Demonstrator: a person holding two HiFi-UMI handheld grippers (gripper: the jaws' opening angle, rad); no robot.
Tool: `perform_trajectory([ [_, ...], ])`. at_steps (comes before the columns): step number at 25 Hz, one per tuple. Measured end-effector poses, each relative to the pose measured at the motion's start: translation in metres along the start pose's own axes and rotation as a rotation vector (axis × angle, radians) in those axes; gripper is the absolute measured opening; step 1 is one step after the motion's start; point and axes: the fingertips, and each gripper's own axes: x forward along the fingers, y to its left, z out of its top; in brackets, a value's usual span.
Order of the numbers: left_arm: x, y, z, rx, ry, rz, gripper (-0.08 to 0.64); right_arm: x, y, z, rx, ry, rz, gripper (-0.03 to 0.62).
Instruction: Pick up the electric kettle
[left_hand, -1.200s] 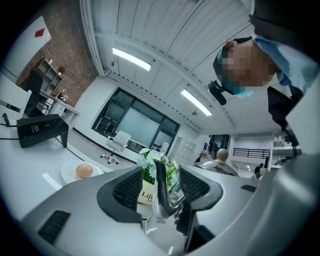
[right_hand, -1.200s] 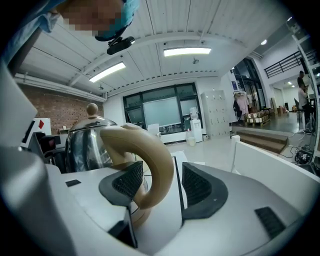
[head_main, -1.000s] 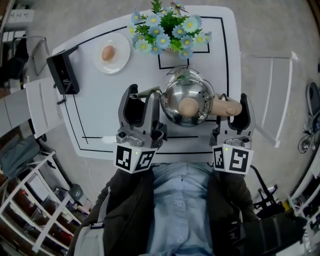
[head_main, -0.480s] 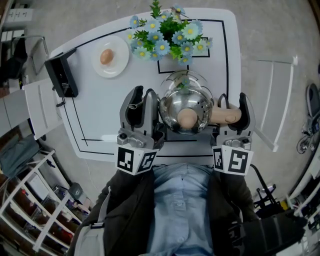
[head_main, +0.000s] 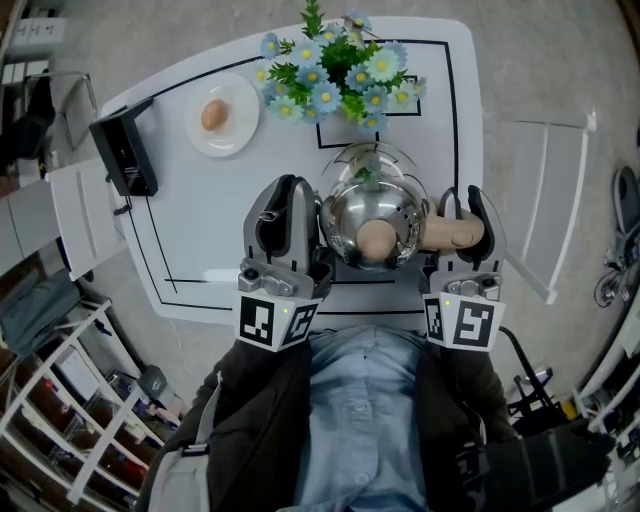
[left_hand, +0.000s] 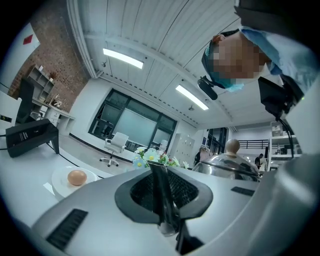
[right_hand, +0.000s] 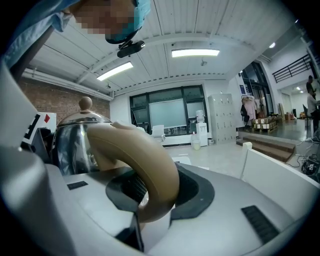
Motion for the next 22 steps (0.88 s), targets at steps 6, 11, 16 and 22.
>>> perform_trajectory([
  [6, -0.001, -0.001, 0.001, 0.009, 0.001, -0.007, 0.043, 0.000, 0.000, 0.001, -0.001, -0.005, -0.004, 0.114],
  [11, -0.001, 0.000, 0.001, 0.003, 0.006, 0.001, 0.041, 0.000, 0.000, 0.002, 0.000, -0.010, -0.004, 0.114],
  [16, -0.006, -0.008, 0.004, 0.006, -0.008, -0.003, 0.041, -0.008, -0.003, 0.007, 0.001, -0.026, -0.005, 0.114],
  [22, -0.017, -0.011, 0.020, 0.013, -0.041, -0.002, 0.041, -0.017, 0.006, 0.019, -0.009, -0.053, 0.006, 0.114],
])
